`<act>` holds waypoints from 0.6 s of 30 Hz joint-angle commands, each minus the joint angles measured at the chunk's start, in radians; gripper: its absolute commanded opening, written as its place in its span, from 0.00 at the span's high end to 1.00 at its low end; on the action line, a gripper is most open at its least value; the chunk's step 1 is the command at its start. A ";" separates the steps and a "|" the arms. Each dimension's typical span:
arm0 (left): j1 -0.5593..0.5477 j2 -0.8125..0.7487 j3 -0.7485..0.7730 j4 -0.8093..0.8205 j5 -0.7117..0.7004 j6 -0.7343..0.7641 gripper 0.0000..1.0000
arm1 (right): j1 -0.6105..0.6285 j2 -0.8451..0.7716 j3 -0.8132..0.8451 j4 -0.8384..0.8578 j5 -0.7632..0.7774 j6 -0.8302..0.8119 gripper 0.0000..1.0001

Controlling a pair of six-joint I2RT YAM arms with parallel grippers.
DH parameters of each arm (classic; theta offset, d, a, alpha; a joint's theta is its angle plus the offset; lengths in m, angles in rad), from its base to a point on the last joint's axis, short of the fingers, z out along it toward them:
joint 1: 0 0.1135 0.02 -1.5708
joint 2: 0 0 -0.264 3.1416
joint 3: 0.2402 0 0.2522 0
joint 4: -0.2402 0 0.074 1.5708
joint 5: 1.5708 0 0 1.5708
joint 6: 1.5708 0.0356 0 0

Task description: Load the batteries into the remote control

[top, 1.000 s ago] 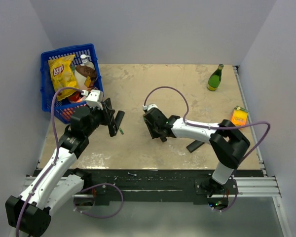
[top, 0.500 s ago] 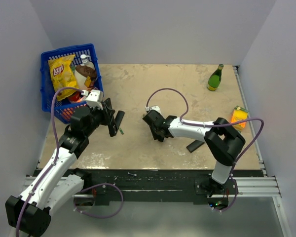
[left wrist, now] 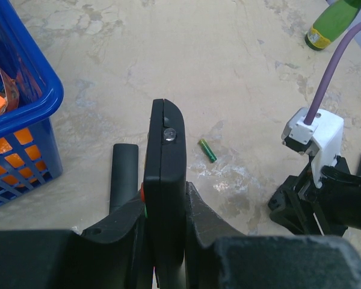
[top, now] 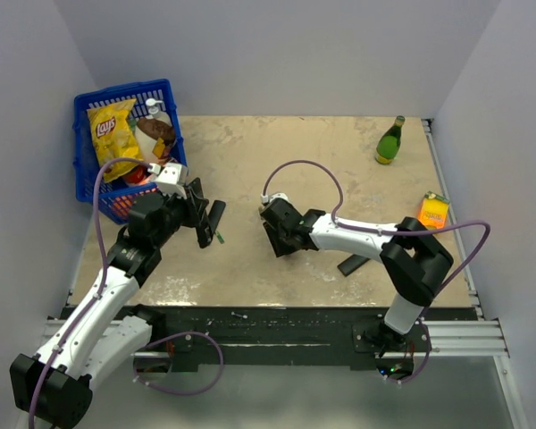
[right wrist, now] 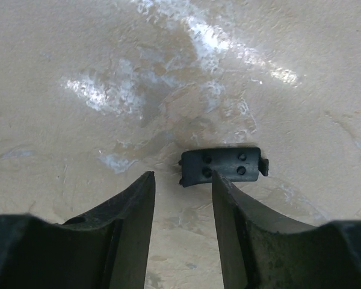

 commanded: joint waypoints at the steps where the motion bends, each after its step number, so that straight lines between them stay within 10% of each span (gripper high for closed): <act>1: -0.001 -0.004 0.007 0.046 0.015 0.019 1.00 | 0.018 -0.025 -0.012 0.053 -0.055 -0.060 0.53; 18: -0.001 0.001 0.005 0.046 0.018 0.019 1.00 | 0.036 0.072 -0.026 0.088 0.160 -0.056 0.69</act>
